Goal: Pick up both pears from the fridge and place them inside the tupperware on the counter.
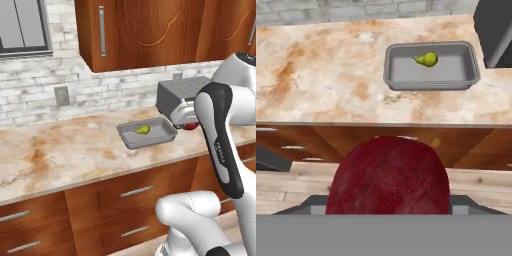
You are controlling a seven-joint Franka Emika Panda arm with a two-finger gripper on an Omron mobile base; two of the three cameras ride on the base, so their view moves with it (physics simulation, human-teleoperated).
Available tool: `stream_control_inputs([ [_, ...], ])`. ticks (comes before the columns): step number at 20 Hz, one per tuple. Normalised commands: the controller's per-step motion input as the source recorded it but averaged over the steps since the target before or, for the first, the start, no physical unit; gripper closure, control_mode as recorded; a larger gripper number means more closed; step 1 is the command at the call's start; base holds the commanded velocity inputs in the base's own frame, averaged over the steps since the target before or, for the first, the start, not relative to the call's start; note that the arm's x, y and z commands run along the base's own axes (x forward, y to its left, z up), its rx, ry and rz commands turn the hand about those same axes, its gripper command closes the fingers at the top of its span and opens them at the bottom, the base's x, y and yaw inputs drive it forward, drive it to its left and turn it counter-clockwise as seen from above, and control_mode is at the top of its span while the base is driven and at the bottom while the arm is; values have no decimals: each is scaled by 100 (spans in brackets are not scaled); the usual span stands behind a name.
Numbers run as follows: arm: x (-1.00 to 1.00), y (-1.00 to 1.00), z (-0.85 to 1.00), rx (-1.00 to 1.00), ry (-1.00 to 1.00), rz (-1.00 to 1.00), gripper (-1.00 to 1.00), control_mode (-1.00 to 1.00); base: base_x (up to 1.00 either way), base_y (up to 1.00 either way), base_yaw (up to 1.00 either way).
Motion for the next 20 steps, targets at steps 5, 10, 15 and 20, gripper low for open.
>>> stream_control_inputs([
  [5, 0, 0, 0, 0, 0, 0, 100, 100, 73, 2, 0],
  [10, 0, 0, 0, 0, 0, 0, 100, 100, 46, 0, 0],
  [15, 0, 0, -37, -3, 0, 0, 100, -100, 2, 0, 0],
  [20, 12, -12, -71, -5, 0, 0, 100, -100, 0, 0, 0],
])
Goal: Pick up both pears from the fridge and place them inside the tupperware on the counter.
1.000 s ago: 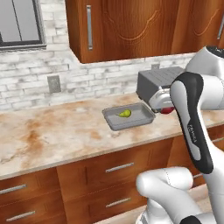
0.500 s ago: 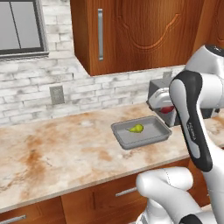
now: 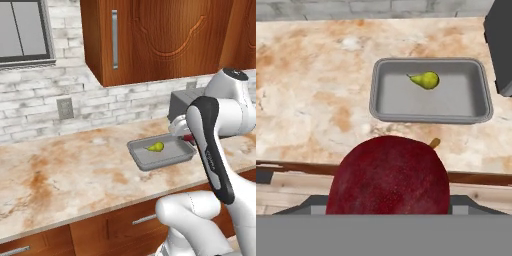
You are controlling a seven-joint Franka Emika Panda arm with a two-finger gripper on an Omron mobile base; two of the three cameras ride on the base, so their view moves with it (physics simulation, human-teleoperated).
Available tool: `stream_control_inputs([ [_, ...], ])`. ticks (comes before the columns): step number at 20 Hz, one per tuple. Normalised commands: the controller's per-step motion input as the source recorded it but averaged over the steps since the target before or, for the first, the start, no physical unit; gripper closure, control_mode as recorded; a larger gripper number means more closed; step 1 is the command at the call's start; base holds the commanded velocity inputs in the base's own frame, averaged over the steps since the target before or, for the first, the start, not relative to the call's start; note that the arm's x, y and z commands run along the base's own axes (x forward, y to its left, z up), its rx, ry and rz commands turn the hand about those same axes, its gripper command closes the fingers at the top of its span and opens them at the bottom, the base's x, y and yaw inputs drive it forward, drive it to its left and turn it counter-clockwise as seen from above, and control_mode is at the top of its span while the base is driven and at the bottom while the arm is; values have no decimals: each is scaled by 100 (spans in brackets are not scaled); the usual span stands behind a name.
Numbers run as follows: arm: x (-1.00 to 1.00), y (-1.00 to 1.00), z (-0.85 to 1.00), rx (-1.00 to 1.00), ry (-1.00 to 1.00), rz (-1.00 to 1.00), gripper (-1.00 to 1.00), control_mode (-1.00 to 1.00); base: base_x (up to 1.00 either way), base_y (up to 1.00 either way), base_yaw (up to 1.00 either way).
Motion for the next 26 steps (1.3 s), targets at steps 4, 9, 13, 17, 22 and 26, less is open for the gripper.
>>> stream_control_inputs([
  [4, 41, -16, -75, -4, 0, 0, 100, -100, 0, 0, 0],
  [9, 53, -7, -71, -2, 0, 0, 100, -100, 0, 0, 0],
  [13, 63, 0, -59, 0, 0, 0, 100, -100, 0, 0, 0],
  [17, 68, 0, -48, 0, 0, 0, 100, -100, 0, 0, 0],
  [22, 69, 0, -43, 0, 0, 0, 100, -100, 0, 0, 0],
  [26, 64, 0, -32, 0, 0, 0, 100, -100, 0, 0, 0],
])
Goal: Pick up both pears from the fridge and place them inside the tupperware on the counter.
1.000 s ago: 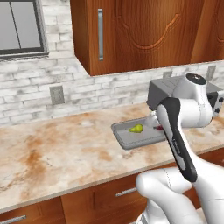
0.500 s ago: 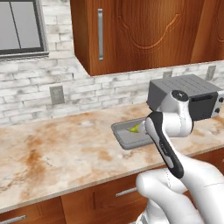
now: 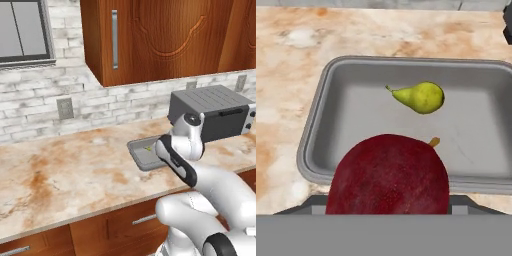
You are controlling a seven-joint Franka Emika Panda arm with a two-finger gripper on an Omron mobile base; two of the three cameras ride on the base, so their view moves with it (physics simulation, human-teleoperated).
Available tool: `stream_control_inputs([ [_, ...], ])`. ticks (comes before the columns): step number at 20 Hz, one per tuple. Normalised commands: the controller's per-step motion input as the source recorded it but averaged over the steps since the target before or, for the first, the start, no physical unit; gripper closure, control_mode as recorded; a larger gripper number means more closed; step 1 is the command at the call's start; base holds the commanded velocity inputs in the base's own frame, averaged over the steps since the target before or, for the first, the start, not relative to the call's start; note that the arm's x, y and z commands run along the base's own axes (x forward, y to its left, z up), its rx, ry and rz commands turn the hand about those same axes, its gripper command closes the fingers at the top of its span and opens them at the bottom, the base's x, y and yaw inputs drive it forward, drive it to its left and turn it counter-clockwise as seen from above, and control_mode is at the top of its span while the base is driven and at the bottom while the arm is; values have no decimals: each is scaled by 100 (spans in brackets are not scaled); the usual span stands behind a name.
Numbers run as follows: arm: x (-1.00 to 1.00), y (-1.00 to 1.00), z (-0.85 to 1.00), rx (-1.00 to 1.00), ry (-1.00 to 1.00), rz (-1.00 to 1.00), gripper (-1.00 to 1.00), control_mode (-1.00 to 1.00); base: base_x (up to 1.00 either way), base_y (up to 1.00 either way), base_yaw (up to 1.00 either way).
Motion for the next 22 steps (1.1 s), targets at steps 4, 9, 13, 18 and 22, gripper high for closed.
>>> stream_control_inputs([
  [4, 57, 0, -24, 0, 0, -1, 100, -100, 0, 0, 0],
  [9, 47, 0, -26, 0, 0, -1, 100, -100, 0, 0, 0],
  [13, 38, 0, -30, 0, 0, -1, 100, -100, 0, 0, 0],
  [18, 34, 0, -31, -1, 0, -2, 100, -100, 0, 0, 0],
  [22, 35, 1, -22, 0, 0, -2, -100, -100, 0, 0, 0],
])
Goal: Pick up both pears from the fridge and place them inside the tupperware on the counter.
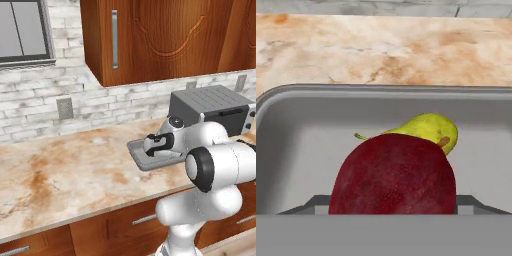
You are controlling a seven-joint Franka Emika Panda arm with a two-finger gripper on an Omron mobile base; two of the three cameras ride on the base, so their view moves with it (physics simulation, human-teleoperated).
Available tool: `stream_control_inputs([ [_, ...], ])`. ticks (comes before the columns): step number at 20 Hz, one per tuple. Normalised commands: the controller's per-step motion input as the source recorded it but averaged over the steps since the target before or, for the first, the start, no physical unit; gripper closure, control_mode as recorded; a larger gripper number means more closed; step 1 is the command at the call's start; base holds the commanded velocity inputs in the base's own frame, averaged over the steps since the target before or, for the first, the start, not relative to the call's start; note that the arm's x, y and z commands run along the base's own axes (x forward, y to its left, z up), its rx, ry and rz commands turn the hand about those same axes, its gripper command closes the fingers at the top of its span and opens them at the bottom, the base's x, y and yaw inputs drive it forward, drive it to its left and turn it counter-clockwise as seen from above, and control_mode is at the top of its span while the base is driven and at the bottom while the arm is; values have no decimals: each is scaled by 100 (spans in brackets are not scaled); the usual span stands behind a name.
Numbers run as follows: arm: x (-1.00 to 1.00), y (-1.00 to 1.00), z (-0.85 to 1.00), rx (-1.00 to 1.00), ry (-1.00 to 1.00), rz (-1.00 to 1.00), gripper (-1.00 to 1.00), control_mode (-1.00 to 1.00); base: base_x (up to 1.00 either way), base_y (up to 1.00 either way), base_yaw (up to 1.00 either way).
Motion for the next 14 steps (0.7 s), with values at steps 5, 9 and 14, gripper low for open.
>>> stream_control_inputs([
  [5, 18, 0, -24, 0, 2, -2, -100, -100, 0, 0, 0],
  [9, -51, 0, -2, 0, 3, 0, -100, -100, 0, 0, 0],
  [14, -94, 0, 25, 0, 0, 0, -100, -100, 0, 0, 0],
])
